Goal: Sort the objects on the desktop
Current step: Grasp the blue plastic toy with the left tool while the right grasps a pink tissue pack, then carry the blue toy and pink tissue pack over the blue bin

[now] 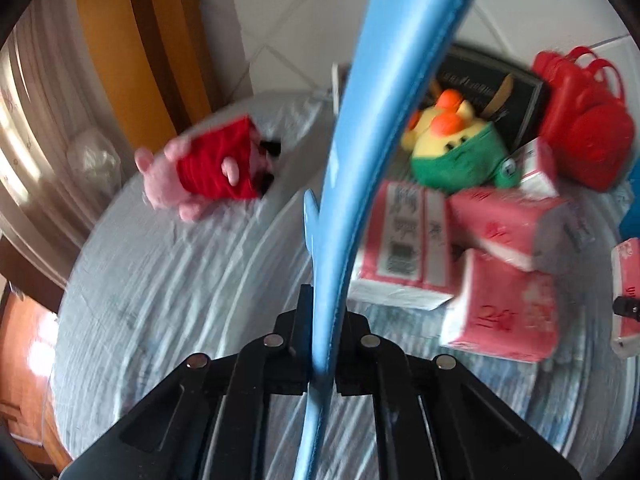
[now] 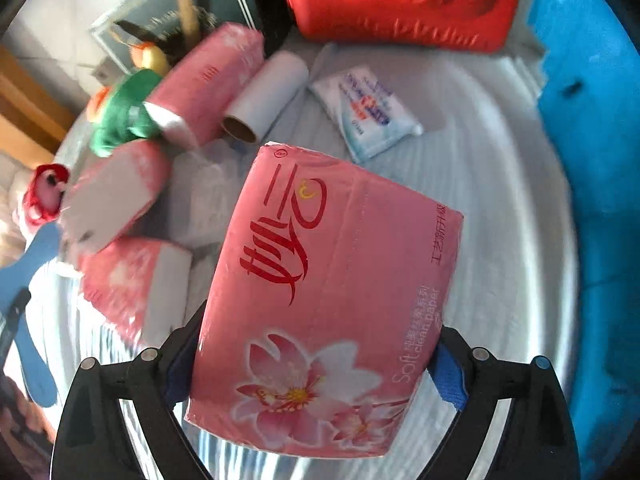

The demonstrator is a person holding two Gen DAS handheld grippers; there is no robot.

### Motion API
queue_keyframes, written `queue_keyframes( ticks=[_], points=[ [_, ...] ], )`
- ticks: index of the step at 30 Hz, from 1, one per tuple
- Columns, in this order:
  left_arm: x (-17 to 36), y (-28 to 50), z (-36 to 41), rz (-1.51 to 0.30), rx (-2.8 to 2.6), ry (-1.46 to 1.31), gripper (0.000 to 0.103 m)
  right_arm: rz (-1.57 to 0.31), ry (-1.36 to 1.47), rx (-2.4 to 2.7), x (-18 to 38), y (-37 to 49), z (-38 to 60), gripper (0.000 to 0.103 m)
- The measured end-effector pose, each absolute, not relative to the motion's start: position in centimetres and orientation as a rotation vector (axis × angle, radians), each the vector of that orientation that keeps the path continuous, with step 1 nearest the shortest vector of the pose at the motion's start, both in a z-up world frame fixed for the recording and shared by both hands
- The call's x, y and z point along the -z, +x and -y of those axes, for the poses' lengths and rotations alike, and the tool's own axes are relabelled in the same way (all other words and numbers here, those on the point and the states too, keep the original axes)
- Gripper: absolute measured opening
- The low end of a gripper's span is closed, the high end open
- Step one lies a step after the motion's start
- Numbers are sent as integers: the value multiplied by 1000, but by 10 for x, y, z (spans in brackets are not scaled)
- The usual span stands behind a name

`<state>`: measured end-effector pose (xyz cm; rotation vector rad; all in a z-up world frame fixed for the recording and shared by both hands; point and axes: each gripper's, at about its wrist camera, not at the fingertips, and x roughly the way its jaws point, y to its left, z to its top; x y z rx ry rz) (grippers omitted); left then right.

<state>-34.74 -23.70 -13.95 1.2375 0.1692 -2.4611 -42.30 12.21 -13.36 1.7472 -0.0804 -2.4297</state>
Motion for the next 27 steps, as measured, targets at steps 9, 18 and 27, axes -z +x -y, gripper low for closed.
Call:
queue_keyframes(
  ticks=[9,18,27],
  points=[
    [59,-304,192,-108,2610,1050,8,21,1449,2598,42,-351,-131,94],
    [-5,-267,129,-64,2774,862,8,26,1191,2793,-44,-270,-176,94],
    [-76,-253,24,5,3045,685,8,117,933,2976,-125,-200,-256,94]
  ],
)
